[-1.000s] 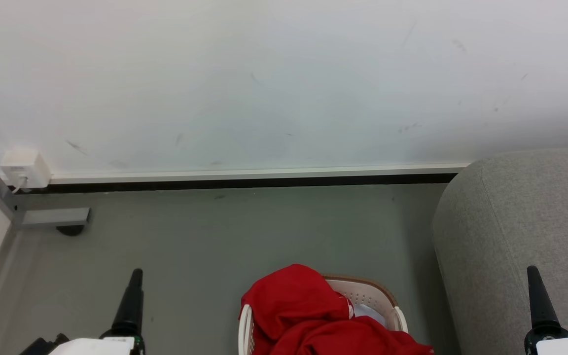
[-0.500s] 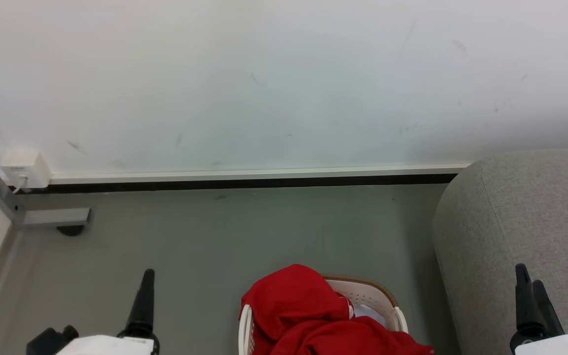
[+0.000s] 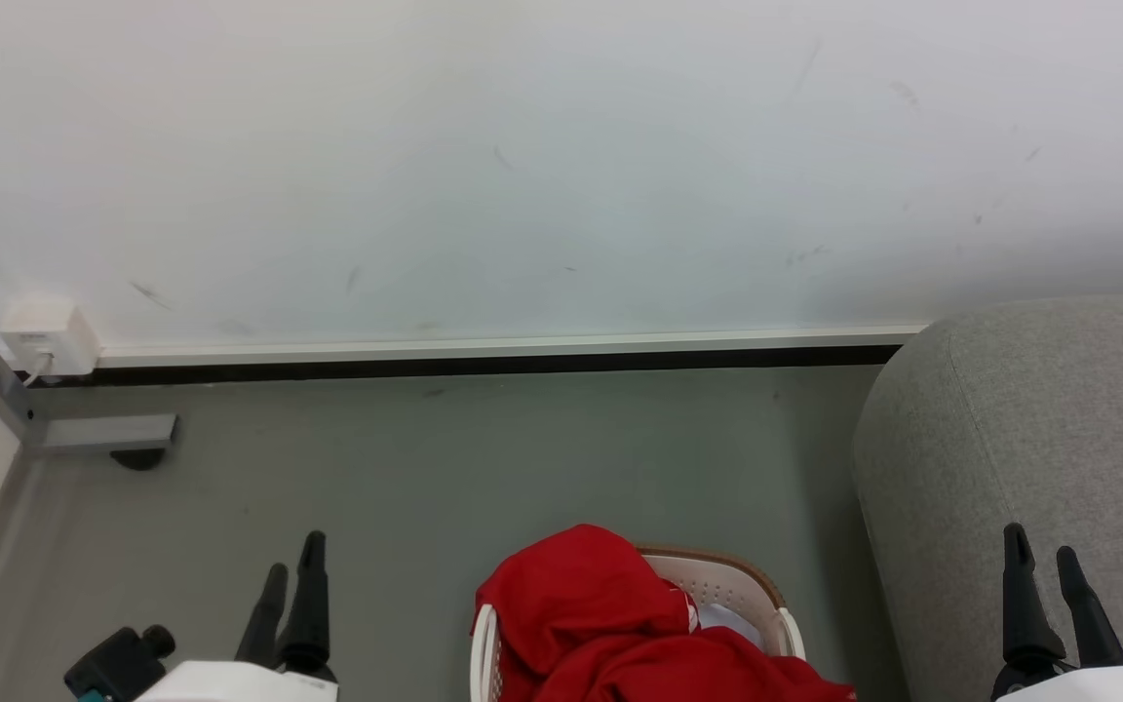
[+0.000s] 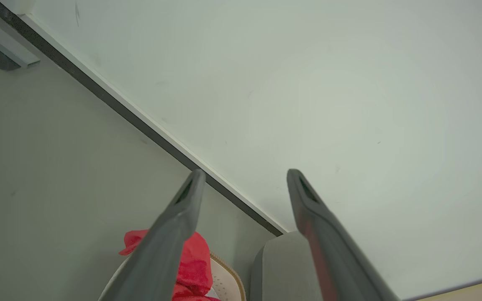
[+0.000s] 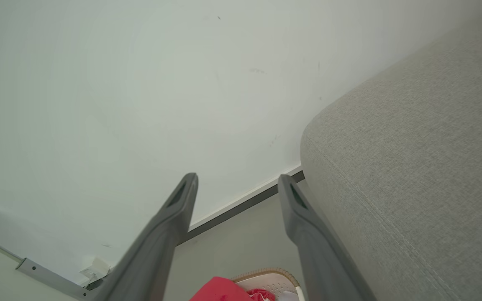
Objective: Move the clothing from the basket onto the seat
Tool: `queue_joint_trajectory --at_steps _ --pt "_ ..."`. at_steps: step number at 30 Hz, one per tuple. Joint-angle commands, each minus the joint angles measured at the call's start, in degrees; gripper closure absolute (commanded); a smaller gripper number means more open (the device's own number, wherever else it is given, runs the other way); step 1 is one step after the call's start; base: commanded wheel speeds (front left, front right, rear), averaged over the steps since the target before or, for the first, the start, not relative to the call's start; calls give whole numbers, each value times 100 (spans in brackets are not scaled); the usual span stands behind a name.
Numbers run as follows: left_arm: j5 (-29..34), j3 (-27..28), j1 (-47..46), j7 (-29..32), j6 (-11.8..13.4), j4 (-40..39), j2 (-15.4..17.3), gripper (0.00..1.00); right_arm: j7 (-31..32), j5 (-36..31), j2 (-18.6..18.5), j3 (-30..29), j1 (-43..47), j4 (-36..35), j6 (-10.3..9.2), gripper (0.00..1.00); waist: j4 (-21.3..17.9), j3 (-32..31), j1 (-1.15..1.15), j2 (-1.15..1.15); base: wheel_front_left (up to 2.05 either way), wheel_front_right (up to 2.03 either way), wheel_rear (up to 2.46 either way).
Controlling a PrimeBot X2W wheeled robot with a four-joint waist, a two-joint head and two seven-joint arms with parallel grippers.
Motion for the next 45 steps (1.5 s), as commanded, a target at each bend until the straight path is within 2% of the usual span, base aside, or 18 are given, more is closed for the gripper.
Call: queue_joint_trajectory --at_steps 1,13,25,45 --pt "228 -16 -17 -66 22 -76 52 0 -50 -240 -68 12 -1 -44 -5 0 -3 2 0 0 0 0 0" --pt "1272 -105 43 -260 106 -146 58 0 -250 -1180 -75 57 10 -2 -6 0 -8 14 0 0 0 0 0" --pt "2159 -151 98 -446 83 -180 64 0 -433 -1891 -81 40 37 39 -7 0 -2 19 0 0 0 0 0" --pt "3276 -228 219 -707 96 -210 73 0 -689 -2658 -89 48 126 180 -9 0 13 -2 0 0 0 0 0"
